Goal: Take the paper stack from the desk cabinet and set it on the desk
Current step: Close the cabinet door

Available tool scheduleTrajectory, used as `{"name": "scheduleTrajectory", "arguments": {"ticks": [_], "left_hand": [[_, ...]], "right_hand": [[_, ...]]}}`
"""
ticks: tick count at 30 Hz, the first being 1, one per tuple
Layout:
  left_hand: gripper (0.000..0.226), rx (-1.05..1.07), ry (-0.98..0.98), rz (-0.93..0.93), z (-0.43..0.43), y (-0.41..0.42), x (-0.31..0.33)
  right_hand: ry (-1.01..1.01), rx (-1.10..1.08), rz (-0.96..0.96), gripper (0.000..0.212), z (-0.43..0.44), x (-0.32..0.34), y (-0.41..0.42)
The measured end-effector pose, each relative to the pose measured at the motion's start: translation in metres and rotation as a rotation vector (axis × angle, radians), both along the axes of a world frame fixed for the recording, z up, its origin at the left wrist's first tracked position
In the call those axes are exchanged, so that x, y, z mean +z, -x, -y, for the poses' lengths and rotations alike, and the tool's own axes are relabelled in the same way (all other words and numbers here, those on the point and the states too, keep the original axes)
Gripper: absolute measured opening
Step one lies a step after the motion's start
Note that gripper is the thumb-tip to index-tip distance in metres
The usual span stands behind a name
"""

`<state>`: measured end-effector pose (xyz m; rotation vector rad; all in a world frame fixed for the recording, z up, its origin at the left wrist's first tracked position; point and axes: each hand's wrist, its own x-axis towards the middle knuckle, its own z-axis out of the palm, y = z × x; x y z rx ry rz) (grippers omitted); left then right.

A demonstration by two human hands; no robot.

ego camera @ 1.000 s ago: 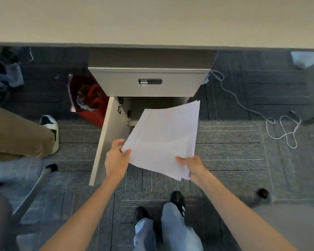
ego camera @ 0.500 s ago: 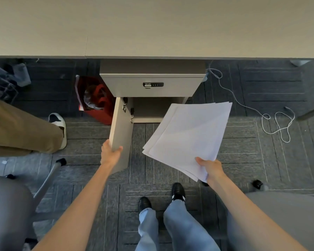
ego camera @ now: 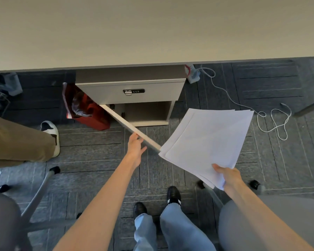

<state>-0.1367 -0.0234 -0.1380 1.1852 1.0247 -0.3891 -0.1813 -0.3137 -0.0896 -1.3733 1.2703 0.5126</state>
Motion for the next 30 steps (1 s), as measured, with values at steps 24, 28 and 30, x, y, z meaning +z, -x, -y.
{"name": "scheduleTrajectory", "arguments": {"ticks": [24,28,30], "left_hand": [[0.075,-0.230,-0.181,0.056,0.030,-0.119,0.000],[0.071,-0.472,-0.220,0.131,0.033,-0.101,0.002],[0.071,-0.559,-0.155,0.075,0.043,-0.097,0.004]], "right_hand": [[-0.038,-0.019,0.011,0.053,0.056,-0.023,-0.070],[-0.077,-0.013,-0.010,0.052,0.048,-0.021,-0.064],[-0.110,0.000,-0.003,0.049,0.043,-0.020,-0.059]]}}
